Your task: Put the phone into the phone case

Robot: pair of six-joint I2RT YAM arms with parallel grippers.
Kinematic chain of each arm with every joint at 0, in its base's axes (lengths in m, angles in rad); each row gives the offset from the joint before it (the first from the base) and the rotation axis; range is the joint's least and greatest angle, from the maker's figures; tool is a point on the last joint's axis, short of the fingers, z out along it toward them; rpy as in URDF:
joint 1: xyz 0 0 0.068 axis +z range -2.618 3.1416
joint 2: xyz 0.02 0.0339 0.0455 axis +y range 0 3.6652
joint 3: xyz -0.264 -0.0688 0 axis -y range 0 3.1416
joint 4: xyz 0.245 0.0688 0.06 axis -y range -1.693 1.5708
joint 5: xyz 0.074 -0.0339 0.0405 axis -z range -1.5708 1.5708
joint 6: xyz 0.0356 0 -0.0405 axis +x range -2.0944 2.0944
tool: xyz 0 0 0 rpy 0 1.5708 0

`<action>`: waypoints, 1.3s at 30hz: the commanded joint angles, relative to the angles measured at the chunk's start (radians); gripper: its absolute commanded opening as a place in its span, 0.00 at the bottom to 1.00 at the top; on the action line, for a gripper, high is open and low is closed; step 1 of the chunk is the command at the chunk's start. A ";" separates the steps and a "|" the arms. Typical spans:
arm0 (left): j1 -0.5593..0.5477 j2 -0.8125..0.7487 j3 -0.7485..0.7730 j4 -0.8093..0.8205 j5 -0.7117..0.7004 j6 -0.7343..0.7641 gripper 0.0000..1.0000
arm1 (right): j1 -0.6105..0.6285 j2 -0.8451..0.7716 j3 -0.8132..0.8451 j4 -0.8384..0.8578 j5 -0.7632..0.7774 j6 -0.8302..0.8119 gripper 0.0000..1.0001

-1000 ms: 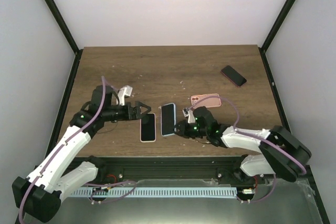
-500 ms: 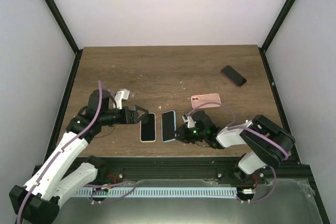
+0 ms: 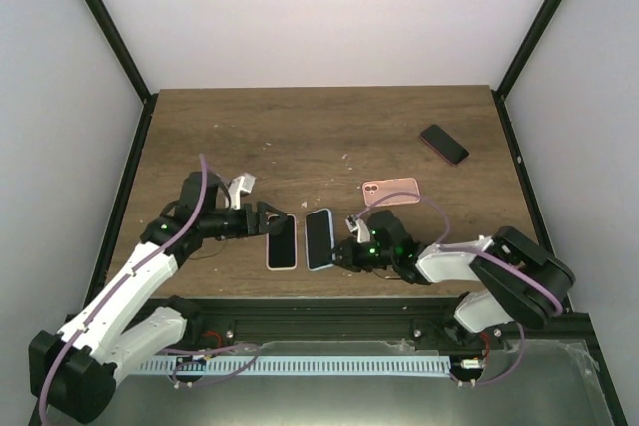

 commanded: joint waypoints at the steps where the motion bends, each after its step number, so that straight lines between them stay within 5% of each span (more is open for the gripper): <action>1: 0.000 0.039 -0.019 0.129 0.103 -0.094 0.80 | 0.003 -0.147 0.018 0.086 -0.080 -0.069 0.04; 11: 0.017 0.053 -0.052 0.406 0.303 -0.248 0.78 | 0.005 -0.390 -0.004 0.178 -0.223 -0.074 0.04; 21: 0.018 0.087 -0.081 0.551 0.340 -0.316 0.53 | 0.022 -0.406 -0.028 0.312 -0.277 -0.016 0.04; 32: 0.021 0.100 -0.028 0.382 0.248 -0.193 0.01 | 0.026 -0.349 -0.014 0.317 -0.280 -0.013 0.04; 39: 0.021 0.112 0.032 0.246 0.202 -0.107 0.00 | 0.028 -0.336 0.017 0.234 -0.238 -0.027 0.04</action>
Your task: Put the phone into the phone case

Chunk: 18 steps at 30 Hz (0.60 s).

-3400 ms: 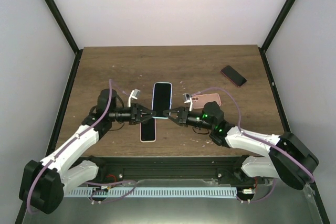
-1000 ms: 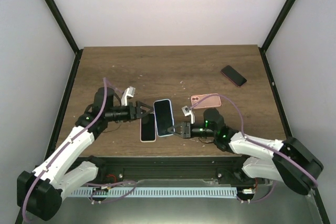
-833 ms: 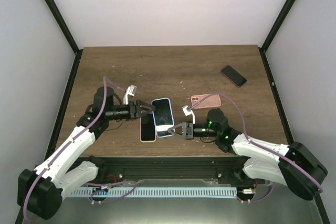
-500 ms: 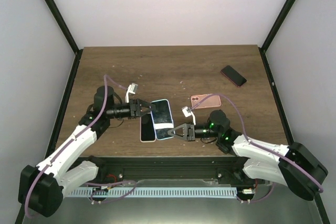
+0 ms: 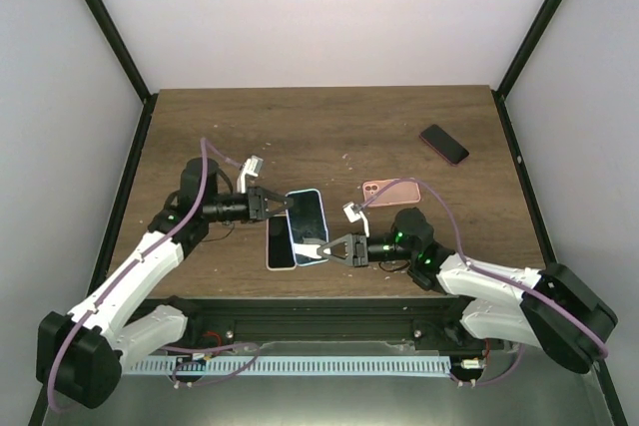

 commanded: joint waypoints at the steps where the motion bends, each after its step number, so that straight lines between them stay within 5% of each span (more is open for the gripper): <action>1: 0.000 -0.011 0.037 -0.109 -0.090 0.063 0.04 | 0.015 -0.002 0.041 0.000 0.037 -0.030 0.04; 6: 0.000 -0.028 0.070 -0.178 -0.116 0.092 0.49 | 0.015 -0.011 0.026 -0.018 0.075 -0.019 0.04; 14: 0.000 -0.099 0.104 -0.317 -0.233 0.166 0.97 | 0.015 -0.052 0.007 -0.191 0.225 -0.043 0.04; 18: 0.002 -0.130 0.122 -0.376 -0.283 0.205 1.00 | 0.015 -0.026 0.003 -0.284 0.300 -0.039 0.04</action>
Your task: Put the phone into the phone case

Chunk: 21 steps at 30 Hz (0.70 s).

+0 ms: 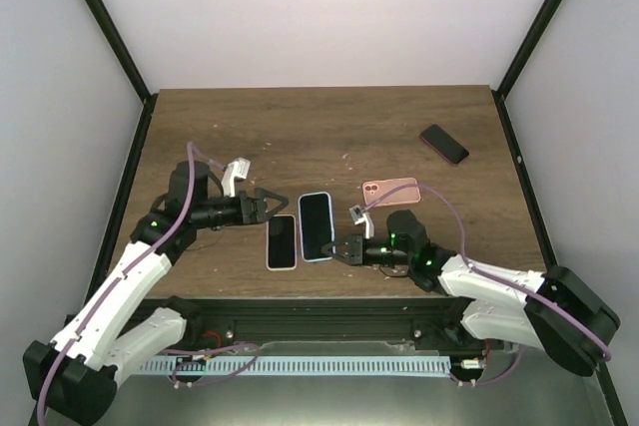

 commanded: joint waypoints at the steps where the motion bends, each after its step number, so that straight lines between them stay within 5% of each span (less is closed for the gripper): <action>1: 0.002 -0.035 0.046 -0.096 -0.084 0.070 1.00 | 0.004 0.011 0.006 -0.062 0.106 -0.019 0.04; 21: 0.004 -0.062 0.045 -0.158 -0.155 0.144 1.00 | 0.004 0.348 0.000 0.109 0.072 0.079 0.12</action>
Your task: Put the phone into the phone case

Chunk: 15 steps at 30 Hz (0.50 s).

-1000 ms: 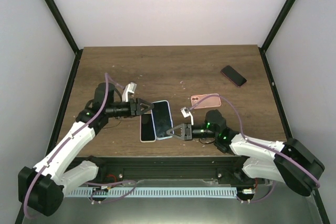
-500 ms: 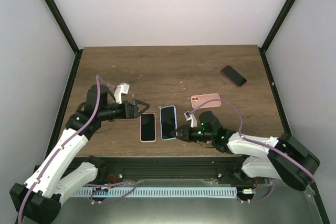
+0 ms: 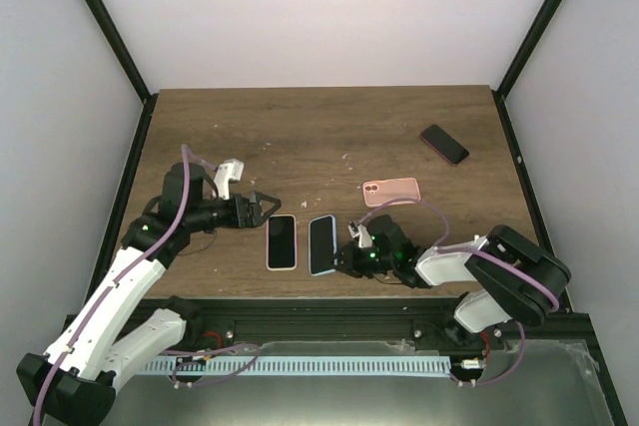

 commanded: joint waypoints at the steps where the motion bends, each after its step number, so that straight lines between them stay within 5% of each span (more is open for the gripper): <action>1: 0.004 -0.006 -0.008 -0.013 -0.018 0.032 1.00 | 0.004 0.016 -0.005 0.122 -0.008 0.020 0.13; 10: 0.004 0.002 -0.003 -0.026 -0.029 0.053 1.00 | 0.004 -0.052 -0.004 -0.031 0.104 0.018 0.39; 15: 0.005 0.004 0.013 -0.043 -0.040 0.080 1.00 | 0.001 -0.162 0.083 -0.301 0.240 -0.065 0.59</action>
